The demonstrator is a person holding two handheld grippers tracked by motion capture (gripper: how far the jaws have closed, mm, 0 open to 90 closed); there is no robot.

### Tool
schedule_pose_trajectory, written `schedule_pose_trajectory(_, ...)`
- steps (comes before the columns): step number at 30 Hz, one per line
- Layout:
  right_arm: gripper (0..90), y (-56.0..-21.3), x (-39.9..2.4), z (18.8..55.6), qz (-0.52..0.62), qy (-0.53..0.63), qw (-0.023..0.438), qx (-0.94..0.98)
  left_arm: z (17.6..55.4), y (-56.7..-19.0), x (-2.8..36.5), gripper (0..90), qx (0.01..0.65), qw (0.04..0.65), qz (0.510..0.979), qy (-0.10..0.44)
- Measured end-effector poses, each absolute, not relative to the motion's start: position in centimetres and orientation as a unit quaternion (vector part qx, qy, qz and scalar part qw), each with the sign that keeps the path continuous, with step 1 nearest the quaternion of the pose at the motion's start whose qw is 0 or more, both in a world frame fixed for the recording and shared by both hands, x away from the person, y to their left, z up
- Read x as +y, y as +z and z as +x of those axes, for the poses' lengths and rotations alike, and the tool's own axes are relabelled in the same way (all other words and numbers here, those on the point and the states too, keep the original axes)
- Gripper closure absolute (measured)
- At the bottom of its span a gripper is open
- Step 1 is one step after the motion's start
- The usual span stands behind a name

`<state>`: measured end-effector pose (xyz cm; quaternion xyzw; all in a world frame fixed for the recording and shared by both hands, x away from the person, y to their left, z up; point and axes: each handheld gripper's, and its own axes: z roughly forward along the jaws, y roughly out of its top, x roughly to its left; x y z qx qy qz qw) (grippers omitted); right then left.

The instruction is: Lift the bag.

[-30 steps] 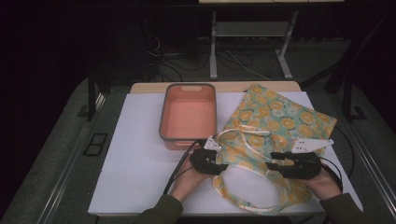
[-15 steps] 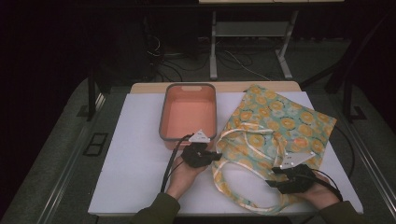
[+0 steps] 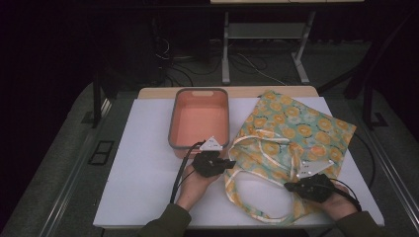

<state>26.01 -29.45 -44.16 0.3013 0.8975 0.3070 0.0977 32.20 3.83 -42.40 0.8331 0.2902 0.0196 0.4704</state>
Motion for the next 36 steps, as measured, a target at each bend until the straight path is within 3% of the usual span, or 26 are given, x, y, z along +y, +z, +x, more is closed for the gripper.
schedule_pose_trajectory(14,90.0,-40.7,-31.6,28.4,0.326,0.391,0.168,0.844,32.6,-38.4,3.9,89.4,0.269,0.523,0.807,0.057)
schedule_pose_trajectory(26,90.0,-34.9,-32.8,28.1,0.315,0.482,0.223,0.787,31.1,-32.7,5.0,89.5,0.234,0.586,0.770,0.090)
schedule_pose_trajectory(31,90.0,-32.8,-33.4,29.2,0.320,0.500,0.243,0.768,32.8,-32.0,4.3,89.4,0.243,0.588,0.766,0.099)
schedule_pose_trajectory(36,90.0,-33.5,-33.7,31.9,0.350,0.482,0.251,0.763,36.2,-33.2,2.7,89.3,0.275,0.569,0.768,0.100)
